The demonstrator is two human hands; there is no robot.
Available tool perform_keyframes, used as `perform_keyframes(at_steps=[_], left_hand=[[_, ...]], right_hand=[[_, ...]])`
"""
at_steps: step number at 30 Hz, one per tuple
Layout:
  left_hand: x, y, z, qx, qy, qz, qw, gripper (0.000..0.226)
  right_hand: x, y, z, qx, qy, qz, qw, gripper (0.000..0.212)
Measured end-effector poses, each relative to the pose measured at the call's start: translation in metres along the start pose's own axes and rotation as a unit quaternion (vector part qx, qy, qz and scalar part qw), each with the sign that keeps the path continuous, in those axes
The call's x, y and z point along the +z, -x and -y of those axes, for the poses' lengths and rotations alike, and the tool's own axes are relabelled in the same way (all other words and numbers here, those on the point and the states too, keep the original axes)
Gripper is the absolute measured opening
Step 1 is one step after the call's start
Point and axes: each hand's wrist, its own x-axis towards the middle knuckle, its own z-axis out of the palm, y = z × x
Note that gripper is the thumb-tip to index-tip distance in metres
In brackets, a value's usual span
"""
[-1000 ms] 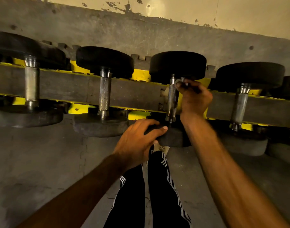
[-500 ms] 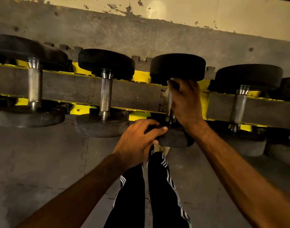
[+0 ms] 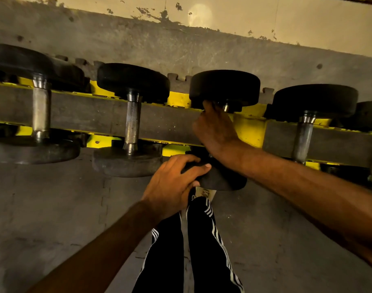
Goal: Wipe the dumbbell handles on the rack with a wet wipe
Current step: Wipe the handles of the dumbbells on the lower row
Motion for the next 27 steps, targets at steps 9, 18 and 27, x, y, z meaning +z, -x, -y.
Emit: perform_keyframes(at_steps=[9,18,27], left_hand=[[0.0,0.005,-0.006,-0.029,0.01,-0.019,0.999,0.042],[0.004,0.007,-0.002,-0.024,0.01,-0.026,0.999,0.043],[0.001,0.004,-0.003,-0.017,0.001,-0.03,0.999,0.043]], right_hand=[[-0.02,0.013,-0.019,-0.139,-0.027,0.029,0.989,0.028],[0.005,0.048,-0.033,-0.145,-0.131,-0.065,0.979,0.024],[-0.033,0.023,-0.012,-0.018,-0.123,-0.02,0.992,0.033]])
